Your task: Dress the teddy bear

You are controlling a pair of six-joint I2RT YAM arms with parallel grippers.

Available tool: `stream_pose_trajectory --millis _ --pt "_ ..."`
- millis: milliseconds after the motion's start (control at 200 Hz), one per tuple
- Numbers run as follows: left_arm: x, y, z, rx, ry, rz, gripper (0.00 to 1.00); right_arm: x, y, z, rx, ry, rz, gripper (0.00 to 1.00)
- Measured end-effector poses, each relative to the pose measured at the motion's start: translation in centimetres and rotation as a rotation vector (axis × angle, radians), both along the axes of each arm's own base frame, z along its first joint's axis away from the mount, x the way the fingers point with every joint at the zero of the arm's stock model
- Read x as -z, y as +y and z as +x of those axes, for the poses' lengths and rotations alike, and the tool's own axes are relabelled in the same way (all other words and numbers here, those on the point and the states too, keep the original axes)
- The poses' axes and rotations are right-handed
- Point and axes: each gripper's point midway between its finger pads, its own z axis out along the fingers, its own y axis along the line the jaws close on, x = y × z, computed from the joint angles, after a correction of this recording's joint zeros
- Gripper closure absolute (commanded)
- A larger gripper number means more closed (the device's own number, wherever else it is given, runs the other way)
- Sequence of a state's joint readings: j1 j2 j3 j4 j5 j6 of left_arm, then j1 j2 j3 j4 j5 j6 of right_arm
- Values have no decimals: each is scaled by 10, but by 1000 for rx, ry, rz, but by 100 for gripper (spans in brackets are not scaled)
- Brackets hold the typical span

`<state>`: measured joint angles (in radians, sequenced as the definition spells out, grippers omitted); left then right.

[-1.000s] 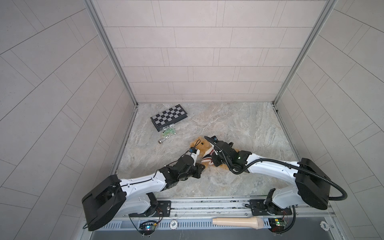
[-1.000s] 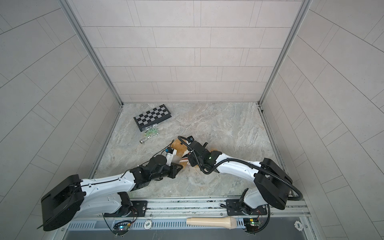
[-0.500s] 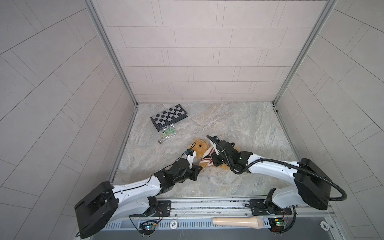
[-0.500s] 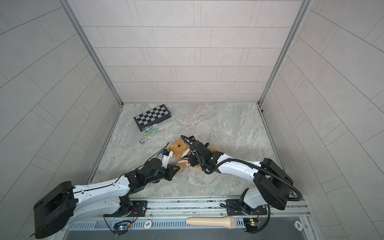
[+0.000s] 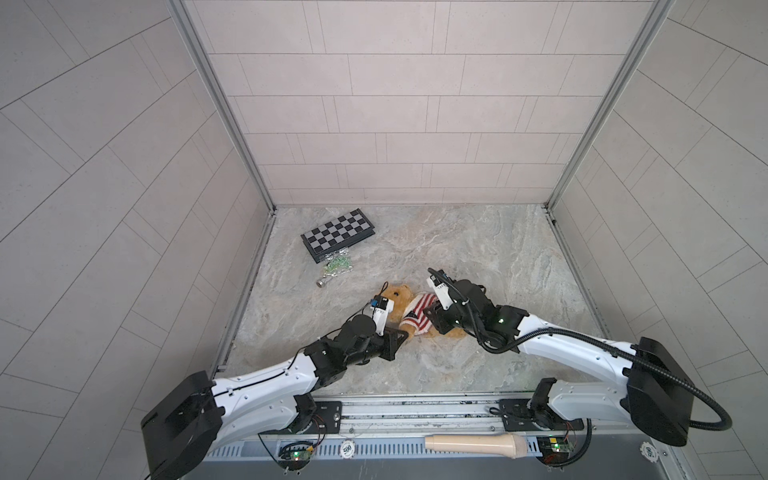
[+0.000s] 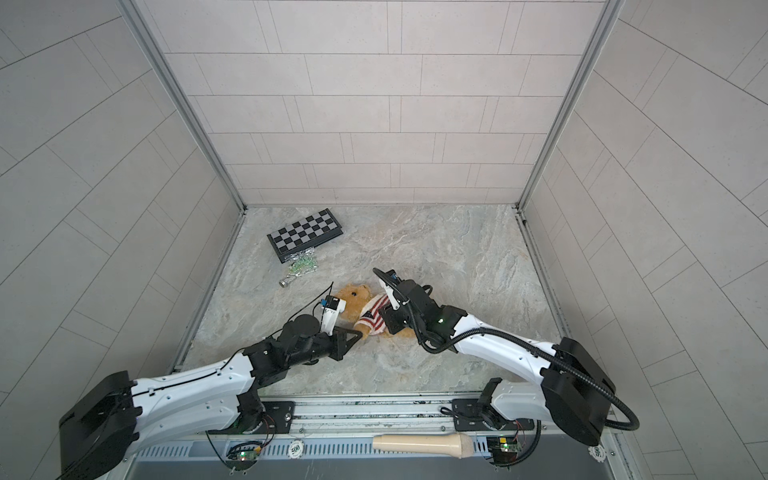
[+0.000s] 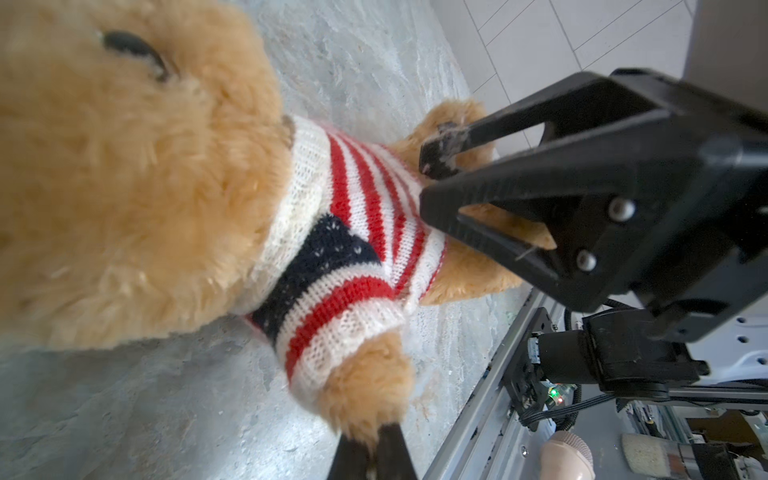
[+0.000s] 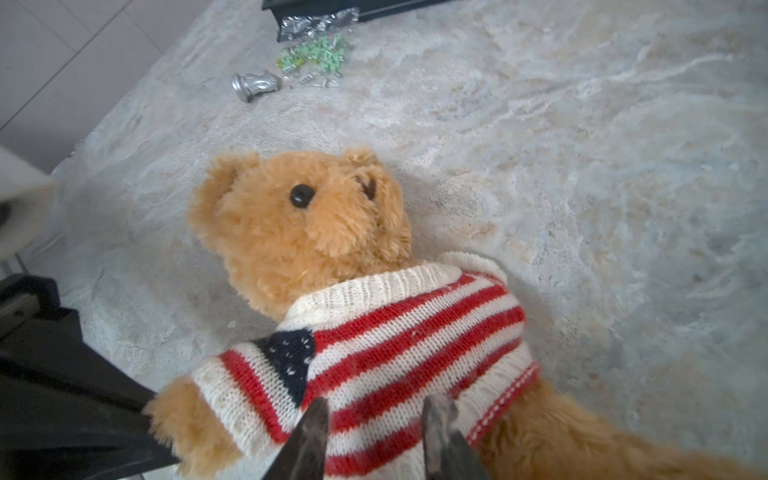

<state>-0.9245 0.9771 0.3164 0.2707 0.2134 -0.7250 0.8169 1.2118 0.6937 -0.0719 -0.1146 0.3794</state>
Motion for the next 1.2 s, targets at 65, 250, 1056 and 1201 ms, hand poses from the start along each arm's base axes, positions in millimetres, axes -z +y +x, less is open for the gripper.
stream_pose_trajectory --millis 65,250,1056,1201 --pt "-9 -2 1 2 -10 -15 100 -2 0 -4 -16 -14 15 53" --pt "-11 -2 0 3 -5 -11 100 5 9 -13 -70 -11 18 51" --pt "-9 17 -1 -56 8 -15 100 45 30 12 -23 60 -74 100" --pt "-7 23 -2 -70 10 -30 100 44 32 12 -19 72 -70 100"
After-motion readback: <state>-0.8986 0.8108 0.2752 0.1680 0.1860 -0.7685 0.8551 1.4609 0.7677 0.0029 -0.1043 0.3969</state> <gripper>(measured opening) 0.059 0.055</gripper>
